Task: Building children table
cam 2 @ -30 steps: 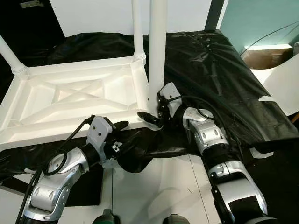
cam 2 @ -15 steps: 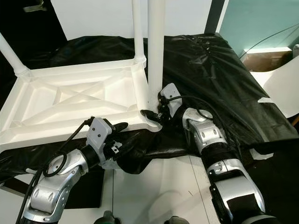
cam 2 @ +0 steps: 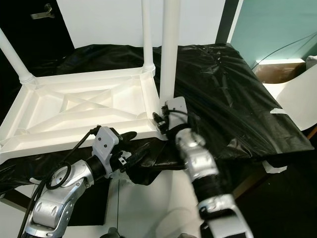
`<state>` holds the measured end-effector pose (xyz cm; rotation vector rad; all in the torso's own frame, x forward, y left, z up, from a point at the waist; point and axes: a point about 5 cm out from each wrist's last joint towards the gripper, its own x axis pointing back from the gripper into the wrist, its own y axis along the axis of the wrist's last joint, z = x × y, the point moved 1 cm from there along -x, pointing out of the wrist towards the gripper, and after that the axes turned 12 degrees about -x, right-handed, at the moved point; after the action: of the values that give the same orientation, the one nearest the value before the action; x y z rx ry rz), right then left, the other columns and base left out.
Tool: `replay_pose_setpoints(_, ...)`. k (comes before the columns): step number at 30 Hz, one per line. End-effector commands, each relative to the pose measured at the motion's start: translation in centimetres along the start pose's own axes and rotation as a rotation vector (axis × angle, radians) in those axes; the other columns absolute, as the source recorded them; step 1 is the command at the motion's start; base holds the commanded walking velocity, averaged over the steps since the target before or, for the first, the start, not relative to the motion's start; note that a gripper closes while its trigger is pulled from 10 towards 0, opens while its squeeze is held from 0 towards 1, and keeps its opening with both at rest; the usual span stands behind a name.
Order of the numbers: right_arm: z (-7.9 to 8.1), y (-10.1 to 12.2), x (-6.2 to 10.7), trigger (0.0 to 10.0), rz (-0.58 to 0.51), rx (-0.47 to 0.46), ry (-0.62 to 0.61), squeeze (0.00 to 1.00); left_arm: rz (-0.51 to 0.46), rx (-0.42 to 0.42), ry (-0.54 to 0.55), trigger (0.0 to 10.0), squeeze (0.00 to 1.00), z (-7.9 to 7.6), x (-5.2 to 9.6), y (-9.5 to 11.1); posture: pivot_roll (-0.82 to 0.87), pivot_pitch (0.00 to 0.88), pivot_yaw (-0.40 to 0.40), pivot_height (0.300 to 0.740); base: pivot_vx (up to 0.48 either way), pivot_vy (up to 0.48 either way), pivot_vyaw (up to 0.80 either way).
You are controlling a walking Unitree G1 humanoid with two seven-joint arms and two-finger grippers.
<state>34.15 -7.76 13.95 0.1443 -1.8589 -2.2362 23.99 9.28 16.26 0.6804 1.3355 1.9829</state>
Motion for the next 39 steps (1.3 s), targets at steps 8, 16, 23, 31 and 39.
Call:
replay_pose_setpoints(8,-0.4,-0.9,0.4,10.0,0.047,0.0,-0.029,0.0,0.01,-0.002,0.051,10.0,0.0,0.0,0.0,-0.1,0.03,0.023,-0.009,0.74,0.0,0.0,0.0)
replay_pose_setpoints(16,-0.5,0.6,1.0,10.0,-0.013,-0.02,0.092,1.0,0.007,-0.002,0.058,10.0,0.0,0.1,-0.1,0.0,0.03,0.034,-0.005,0.74,0.0,0.0,0.0)
replay_pose_setpoints(23,-1.9,1.2,1.3,10.0,-0.003,0.024,0.252,1.0,0.009,0.0,0.066,10.0,0.0,0.4,0.0,0.0,0.03,0.038,-0.002,0.74,0.0,0.0,0.0)
replay_pose_setpoints(31,-3.0,2.8,-0.2,10.0,0.055,0.154,0.508,0.0,0.01,-0.004,0.065,10.0,0.0,0.6,0.0,0.0,0.03,0.034,0.008,0.74,0.0,0.0,0.0)
replay_pose_setpoints(39,-2.3,2.5,-1.5,0.0,0.137,0.264,0.653,0.0,0.007,-0.011,0.065,10.0,0.0,0.7,-0.1,0.1,0.04,0.013,0.001,0.74,0.0,0.0,0.0)
